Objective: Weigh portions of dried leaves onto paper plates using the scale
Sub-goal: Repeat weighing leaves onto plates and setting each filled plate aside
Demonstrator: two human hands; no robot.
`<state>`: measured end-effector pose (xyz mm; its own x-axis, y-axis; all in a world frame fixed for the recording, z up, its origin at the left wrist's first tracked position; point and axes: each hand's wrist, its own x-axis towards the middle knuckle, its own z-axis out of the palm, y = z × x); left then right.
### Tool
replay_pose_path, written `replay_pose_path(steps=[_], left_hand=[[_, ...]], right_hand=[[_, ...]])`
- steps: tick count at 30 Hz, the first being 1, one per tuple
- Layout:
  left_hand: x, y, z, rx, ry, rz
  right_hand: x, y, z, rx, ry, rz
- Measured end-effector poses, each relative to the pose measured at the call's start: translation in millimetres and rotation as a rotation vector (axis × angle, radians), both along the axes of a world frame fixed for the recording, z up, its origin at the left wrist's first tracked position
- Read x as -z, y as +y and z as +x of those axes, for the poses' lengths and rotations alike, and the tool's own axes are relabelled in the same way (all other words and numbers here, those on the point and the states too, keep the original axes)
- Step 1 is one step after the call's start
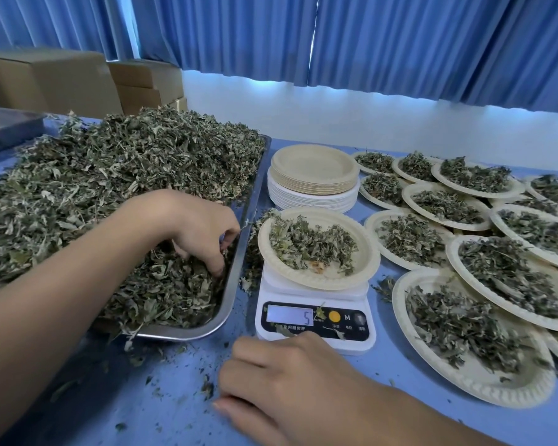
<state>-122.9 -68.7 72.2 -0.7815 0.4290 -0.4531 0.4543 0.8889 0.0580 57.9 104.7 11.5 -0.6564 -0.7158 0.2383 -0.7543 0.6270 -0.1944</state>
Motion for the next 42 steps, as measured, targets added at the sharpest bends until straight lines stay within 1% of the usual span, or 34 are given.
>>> replay_pose_path(steps=[4,12,17,20,26,32,37,39,41,42], left_hand=[[0.8,1.1,2.6,-0.011,-0.009,0.032],[-5.1,-1.0,0.5,-0.037,0.104,0.076],[-14.2,-10.9,0.7,-0.051,0.123,0.149],[-19.3,-14.0,2.9,-0.067,0.196,0.204],[-18.3,-2.9,6.4,-0.128,0.378,0.238],[-15.6,-0.2,6.6,-0.165,0.393,0.250],[-17.0,2.4,4.9,-0.179,0.437,0.423],[-16.8,5.5,6.1,-0.181,0.454,0.577],[-15.8,9.2,6.8,-0.195,0.515,0.745],[-15.1,10.8,6.3,-0.197,0.548,0.791]], right_hand=[[-0.9,0.3,0.2,-0.002,-0.004,-0.002],[-1.8,1.0,1.1,-0.007,0.014,0.001],[0.6,1.4,0.8,-0.012,0.006,-0.009],[0.7,1.7,0.4,-0.013,0.002,-0.017],[0.0,1.4,0.3,-0.011,0.009,-0.015],[-0.1,1.6,0.1,-0.016,0.009,-0.010],[-0.7,2.0,0.3,-0.007,0.007,-0.013],[-0.7,1.9,0.2,-0.007,0.005,-0.014],[-0.9,1.8,0.2,-0.005,0.003,-0.006],[-1.3,1.9,0.3,-0.003,0.004,0.000]])
